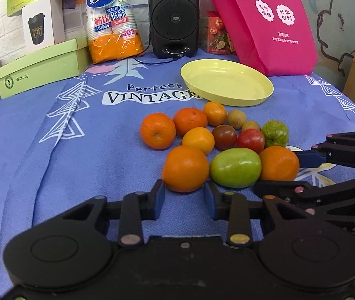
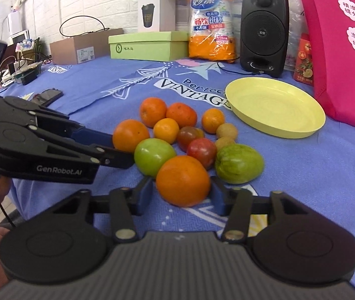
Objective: Organize fruits
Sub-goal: 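Grasp a large orange with the left tool while the right tool grasps another orange, then place both oranges onto the yellow plate and open both tools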
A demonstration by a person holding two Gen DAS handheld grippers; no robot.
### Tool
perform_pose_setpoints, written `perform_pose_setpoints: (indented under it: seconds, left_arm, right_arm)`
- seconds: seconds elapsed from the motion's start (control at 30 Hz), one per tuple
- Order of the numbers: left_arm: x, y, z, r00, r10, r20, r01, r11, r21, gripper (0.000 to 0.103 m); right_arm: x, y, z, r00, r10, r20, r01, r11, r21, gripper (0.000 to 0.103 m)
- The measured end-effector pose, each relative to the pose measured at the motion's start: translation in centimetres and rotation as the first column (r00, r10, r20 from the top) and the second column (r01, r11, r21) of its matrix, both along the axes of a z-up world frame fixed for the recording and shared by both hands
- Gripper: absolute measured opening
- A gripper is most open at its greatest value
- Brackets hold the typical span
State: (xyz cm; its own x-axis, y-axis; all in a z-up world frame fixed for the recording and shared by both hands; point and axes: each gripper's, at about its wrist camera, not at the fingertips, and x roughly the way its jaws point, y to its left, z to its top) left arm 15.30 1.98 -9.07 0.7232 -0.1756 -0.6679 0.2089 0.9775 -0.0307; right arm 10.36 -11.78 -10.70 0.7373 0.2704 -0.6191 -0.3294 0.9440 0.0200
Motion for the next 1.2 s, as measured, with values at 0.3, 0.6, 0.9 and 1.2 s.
perform_pose_setpoints:
  seconds: [0.3,0.6,0.9,1.2]
  left_arm:
    - [0.2,-0.2,0.2,1.0,0.007,0.028,-0.007,1.0,0.005,0.042]
    - [-0.7,-0.6,1.3,0.999,0.011,0.046,-0.012,1.0,0.02,0.039]
    - [-1.3,-0.6,5.6,0.994,-0.026,0.104,0.025,1.0,0.014,0.039]
    - [6.7,-4.0,8.1,0.991,-0.112,0.07,0.113,0.994,-0.006,0.04]
  right_arm:
    - [-1.2,-0.8,0.4,1.0,-0.009,-0.003,0.009,0.999,0.033,0.043]
    - [-2.5,-2.1,1.0,0.999,-0.054,0.009,0.054,0.998,0.04,0.043]
    - [-2.8,-3.8,3.0,0.993,-0.096,0.064,0.095,0.995,0.022,0.043]
    - [1.9,-6.0,5.5,0.984,-0.132,0.122,0.135,0.991,-0.012,0.043]
